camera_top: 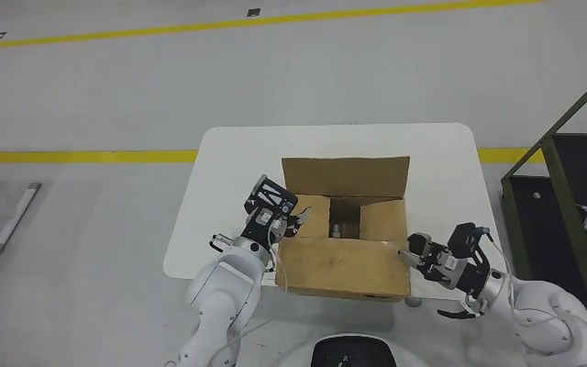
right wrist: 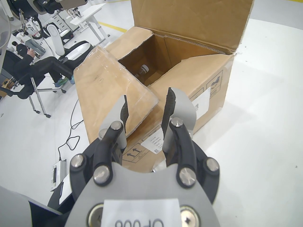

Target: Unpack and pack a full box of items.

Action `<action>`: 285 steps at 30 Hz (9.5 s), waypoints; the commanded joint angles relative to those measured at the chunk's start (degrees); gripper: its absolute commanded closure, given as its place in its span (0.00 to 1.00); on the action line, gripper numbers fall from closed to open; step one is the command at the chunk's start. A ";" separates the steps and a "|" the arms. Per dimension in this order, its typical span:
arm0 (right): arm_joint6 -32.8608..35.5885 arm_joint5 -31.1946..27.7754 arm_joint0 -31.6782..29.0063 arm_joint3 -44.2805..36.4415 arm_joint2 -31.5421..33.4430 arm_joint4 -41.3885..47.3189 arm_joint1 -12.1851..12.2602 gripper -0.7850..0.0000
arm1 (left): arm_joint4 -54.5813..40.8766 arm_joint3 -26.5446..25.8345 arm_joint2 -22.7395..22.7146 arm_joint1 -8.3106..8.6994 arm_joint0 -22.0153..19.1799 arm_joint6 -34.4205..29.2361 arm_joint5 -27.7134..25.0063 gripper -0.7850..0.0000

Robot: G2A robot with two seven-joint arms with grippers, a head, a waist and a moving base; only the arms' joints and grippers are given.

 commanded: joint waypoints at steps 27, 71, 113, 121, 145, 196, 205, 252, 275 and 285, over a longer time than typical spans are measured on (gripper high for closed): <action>15.86 2.53 -0.66 0.24 -2.56 24.52 2.84 0.78 | 0.83 0.18 -0.06 0.25 0.96 1.98 0.45 0.00; -41.74 -4.91 -5.01 -4.32 -1.20 -30.66 3.10 0.58 | -1.03 0.94 0.32 1.68 -3.32 -3.96 -8.94 0.00; -22.30 -14.41 -11.04 -4.67 -1.93 -10.03 13.88 0.00 | -2.50 -1.25 2.28 2.98 -3.83 -6.45 -8.22 0.00; -30.08 -14.41 -14.73 -4.25 5.61 0.37 16.42 0.02 | -2.08 -0.97 2.31 3.18 -3.85 -6.20 -7.53 0.00; -23.65 -1.38 -4.35 -1.99 -13.32 -12.43 15.10 1.00 | -0.91 -1.91 2.56 3.74 -2.59 -5.28 -5.37 0.00; -21.34 18.73 30.99 14.39 -26.43 -13.47 9.93 1.00 | -1.73 -1.42 2.82 3.97 -2.07 -4.38 -2.29 0.00; -21.63 24.33 43.12 28.35 -35.00 -11.68 6.07 1.00 | -1.73 -1.42 2.82 3.97 -2.07 -4.38 -2.29 0.00; -36.19 19.23 12.43 16.32 -17.04 -13.50 7.85 1.00 | -1.73 -1.42 2.82 3.97 -2.07 -4.38 -2.29 0.00; -36.60 14.35 14.54 18.80 -17.98 -16.58 7.32 1.00 | -7.42 4.20 11.90 3.20 -5.27 -10.22 -7.57 0.00; -37.99 14.99 13.71 17.61 -16.67 -16.51 7.20 1.00 | -3.25 11.17 15.98 2.81 -8.93 -14.97 -8.76 0.00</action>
